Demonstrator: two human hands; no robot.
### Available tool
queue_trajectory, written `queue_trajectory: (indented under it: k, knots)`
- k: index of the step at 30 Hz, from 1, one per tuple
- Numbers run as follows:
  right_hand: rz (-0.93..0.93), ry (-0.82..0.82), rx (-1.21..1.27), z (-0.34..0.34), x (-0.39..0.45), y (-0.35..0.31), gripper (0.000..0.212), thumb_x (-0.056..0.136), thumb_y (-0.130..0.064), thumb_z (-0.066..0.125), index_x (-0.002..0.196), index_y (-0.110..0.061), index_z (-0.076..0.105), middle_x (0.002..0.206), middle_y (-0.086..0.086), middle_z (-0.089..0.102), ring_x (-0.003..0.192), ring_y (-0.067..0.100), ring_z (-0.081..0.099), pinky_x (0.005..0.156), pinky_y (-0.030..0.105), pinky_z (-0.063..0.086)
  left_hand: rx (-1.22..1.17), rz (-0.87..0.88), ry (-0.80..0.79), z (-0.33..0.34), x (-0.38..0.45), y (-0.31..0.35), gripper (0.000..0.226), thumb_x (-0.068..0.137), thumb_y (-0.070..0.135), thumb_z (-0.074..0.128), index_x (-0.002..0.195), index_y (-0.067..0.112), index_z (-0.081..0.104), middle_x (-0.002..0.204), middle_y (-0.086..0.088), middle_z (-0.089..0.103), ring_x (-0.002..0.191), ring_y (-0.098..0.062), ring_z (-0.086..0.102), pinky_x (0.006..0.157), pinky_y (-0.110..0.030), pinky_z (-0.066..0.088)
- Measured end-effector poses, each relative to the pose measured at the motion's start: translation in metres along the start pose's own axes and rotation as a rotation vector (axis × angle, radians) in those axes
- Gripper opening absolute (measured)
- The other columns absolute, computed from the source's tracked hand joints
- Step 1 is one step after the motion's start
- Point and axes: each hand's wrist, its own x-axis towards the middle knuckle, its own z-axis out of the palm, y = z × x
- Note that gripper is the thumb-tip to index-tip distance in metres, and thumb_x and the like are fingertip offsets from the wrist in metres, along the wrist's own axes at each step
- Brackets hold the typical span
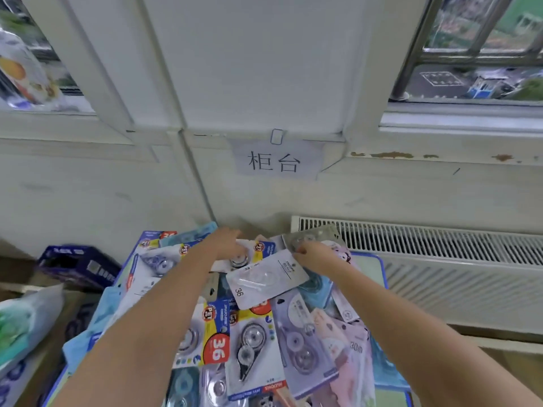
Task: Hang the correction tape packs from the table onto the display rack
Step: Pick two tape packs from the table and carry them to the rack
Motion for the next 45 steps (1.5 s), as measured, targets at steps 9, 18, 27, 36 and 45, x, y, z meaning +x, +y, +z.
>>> queue_trajectory:
  k: [9,18,27,36,45]
  knots:
    - [0.079,-0.032,0.052,0.006,0.021,-0.008,0.036,0.101,-0.029,0.041,0.121,-0.004,0.057,0.120,0.014,0.060,0.099,0.021,0.054,0.093,0.032,0.044,-0.028,0.103,-0.124,0.004,0.034,-0.013,0.048,0.092,0.046,0.050,0.130,0.017,0.053,0.128,-0.005,0.057,0.112,-0.022,0.054,0.093,-0.034,0.045]
    - [0.151,0.090,0.367,0.003,0.025,-0.012,0.022,0.094,-0.017,0.056,0.111,-0.007,0.066,0.096,0.008,0.065,0.077,0.014,0.055,0.067,0.021,0.046,-0.224,0.153,-0.052,-0.008,0.030,-0.014,0.019,0.089,0.025,0.055,0.105,0.015,0.057,0.099,-0.003,0.061,0.084,-0.017,0.058,0.074,-0.031,0.047]
    - [0.135,0.102,0.802,-0.014,0.002,-0.004,0.017,0.095,-0.015,0.056,0.109,-0.010,0.064,0.095,0.007,0.067,0.087,0.020,0.063,0.086,0.034,0.053,-0.267,0.280,-0.030,-0.035,0.016,-0.012,0.023,0.099,0.024,0.049,0.092,0.005,0.061,0.087,-0.010,0.059,0.080,-0.020,0.049,0.060,-0.021,0.033]
    - [-0.003,0.382,0.712,-0.069,-0.049,-0.034,0.012,0.095,-0.021,0.056,0.097,-0.014,0.065,0.074,-0.004,0.058,0.063,0.008,0.049,0.056,0.018,0.039,-0.972,0.239,0.200,-0.047,-0.036,0.014,0.016,0.102,0.023,0.043,0.109,0.017,0.056,0.110,-0.003,0.063,0.099,-0.018,0.059,0.080,-0.028,0.044]
    - [-0.105,0.566,0.495,-0.084,-0.075,-0.060,0.012,0.088,-0.021,0.066,0.093,-0.010,0.065,0.078,-0.006,0.059,0.067,0.004,0.051,0.057,0.011,0.039,-1.587,0.216,-0.027,-0.011,-0.098,0.041,0.030,0.089,0.018,0.063,0.119,0.012,0.060,0.100,-0.006,0.074,0.087,-0.022,0.071,0.069,-0.035,0.057]
